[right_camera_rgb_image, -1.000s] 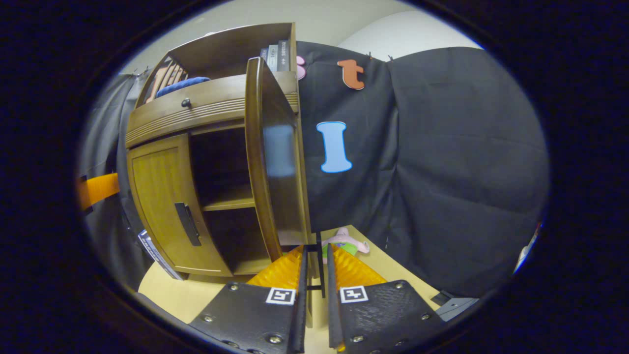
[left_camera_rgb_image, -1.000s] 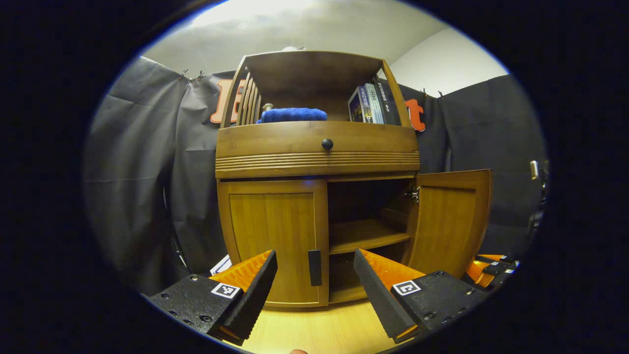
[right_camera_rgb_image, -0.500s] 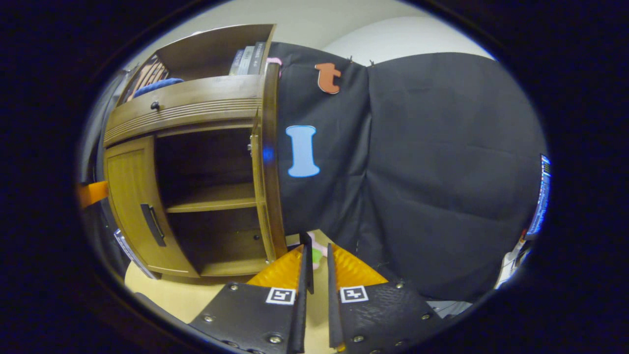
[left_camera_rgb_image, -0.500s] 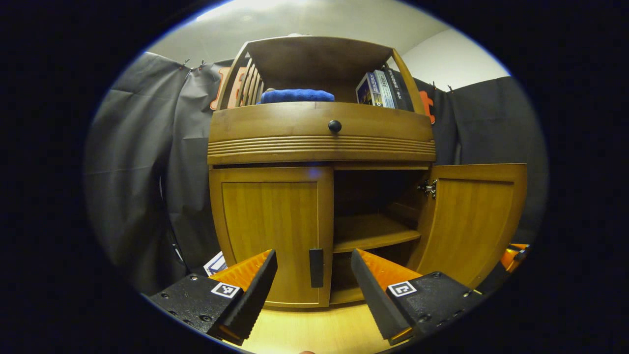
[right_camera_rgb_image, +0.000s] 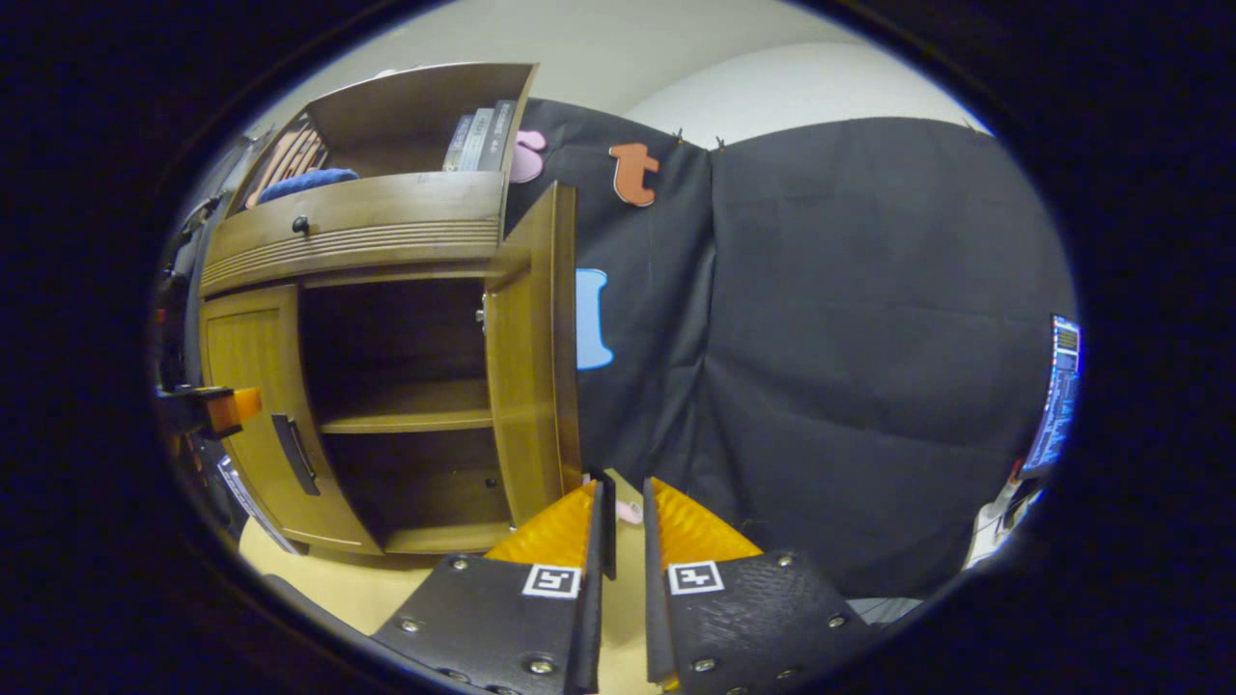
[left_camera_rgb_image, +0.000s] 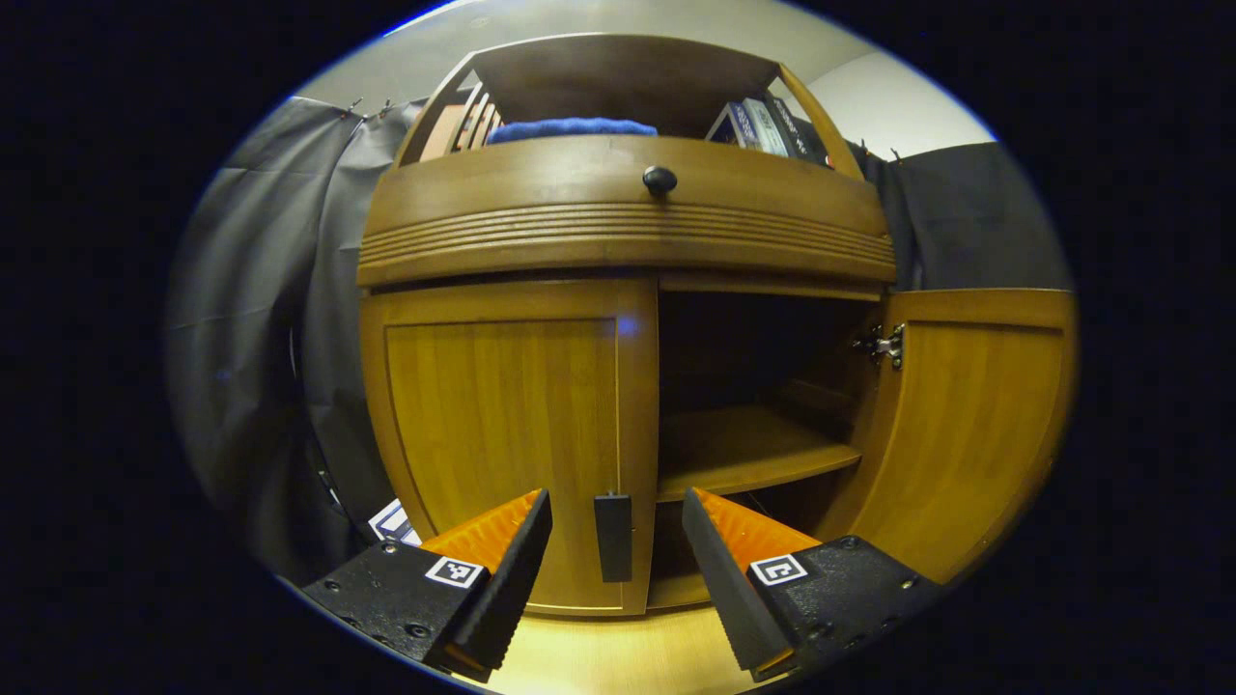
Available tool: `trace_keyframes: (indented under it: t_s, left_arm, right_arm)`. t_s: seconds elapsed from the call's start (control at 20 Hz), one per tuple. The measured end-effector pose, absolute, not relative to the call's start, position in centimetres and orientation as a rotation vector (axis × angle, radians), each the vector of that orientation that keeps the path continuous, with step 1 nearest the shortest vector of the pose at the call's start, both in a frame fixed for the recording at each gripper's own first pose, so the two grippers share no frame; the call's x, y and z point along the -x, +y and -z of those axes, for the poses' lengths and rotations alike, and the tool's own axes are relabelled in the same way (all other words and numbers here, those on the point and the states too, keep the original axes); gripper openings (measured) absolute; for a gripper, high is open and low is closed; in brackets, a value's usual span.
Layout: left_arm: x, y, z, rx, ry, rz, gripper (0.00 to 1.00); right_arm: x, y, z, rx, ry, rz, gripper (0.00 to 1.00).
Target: Open the right door of the double-door shoe cabinet with the right hand, and open the left door with the left hand.
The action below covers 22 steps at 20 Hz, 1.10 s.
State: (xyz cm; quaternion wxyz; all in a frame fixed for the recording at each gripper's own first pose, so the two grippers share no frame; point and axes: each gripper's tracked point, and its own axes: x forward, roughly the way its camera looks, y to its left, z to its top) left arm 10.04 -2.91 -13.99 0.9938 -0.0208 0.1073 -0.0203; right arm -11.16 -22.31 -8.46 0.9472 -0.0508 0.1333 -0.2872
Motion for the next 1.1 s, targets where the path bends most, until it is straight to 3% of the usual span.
trace_keyframes:
  t_s: [0.3,0.45,0.65,0.85,0.95,1.1]
  left_arm:
    - [-14.0,-3.1,17.4,0.062,0.281,0.029,0.86]
    - [-15.2,-3.0,18.5,0.067,0.296,0.012,0.79]
    - [-16.0,-2.9,19.5,0.072,0.304,0.000,0.81]
    - [-16.8,-3.1,20.1,0.078,0.310,0.000,0.76]
    - [-17.0,-2.9,20.6,0.072,0.319,-0.010,0.67]
    - [-16.9,-2.3,21.1,0.086,0.327,-0.033,0.46]
  right_arm:
    - [12.6,-23.6,5.8,0.131,0.245,0.635,0.18]
    - [13.3,-24.6,4.9,0.126,0.239,0.668,0.19]
    - [13.9,-25.5,4.5,0.124,0.240,0.694,0.19]
    - [14.1,-25.7,5.0,0.120,0.253,0.700,0.19]
    - [14.1,-25.6,5.3,0.113,0.260,0.695,0.18]
    - [13.9,-25.3,5.3,0.109,0.257,0.679,0.19]
